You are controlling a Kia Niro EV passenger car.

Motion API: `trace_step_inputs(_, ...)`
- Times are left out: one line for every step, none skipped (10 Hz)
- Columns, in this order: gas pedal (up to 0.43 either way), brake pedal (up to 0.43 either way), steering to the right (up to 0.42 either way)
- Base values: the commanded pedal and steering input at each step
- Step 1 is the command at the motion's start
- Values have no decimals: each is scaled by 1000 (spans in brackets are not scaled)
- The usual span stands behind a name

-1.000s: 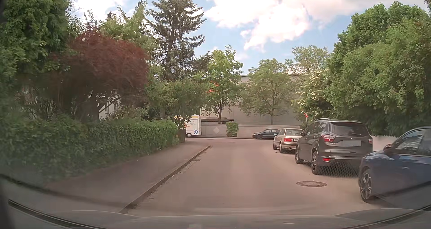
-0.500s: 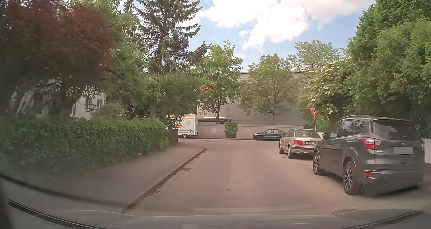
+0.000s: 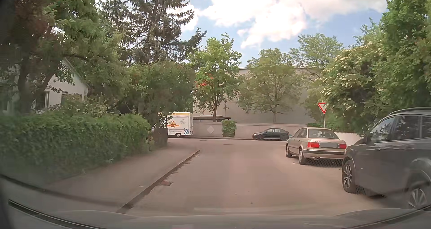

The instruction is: Follow the waypoints while adhering to traffic rules and regulations

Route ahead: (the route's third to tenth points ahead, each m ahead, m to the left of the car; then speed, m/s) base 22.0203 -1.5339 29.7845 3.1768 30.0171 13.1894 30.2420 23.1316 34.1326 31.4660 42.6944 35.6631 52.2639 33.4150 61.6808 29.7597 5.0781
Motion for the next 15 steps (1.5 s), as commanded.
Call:
trace_step_inputs(0,43,15)
trace_step_inputs(0,55,15)
trace_step_inputs(0,67,15)
trace_step_inputs(0,37,15)
trace_step_inputs(0,30,15)
trace_step_inputs(0,30,14)
trace_step_inputs(0,49,13)
trace_step_inputs(0,98,11)
trace_step_inputs(0,152,4)
trace_step_inputs(0,171,0)
trace_step_inputs(0,171,-1)
trace_step_inputs(0,171,-1)
trace_step_inputs(0,171,-1)
trace_step_inputs(0,171,0)
trace_step_inputs(0,171,3)
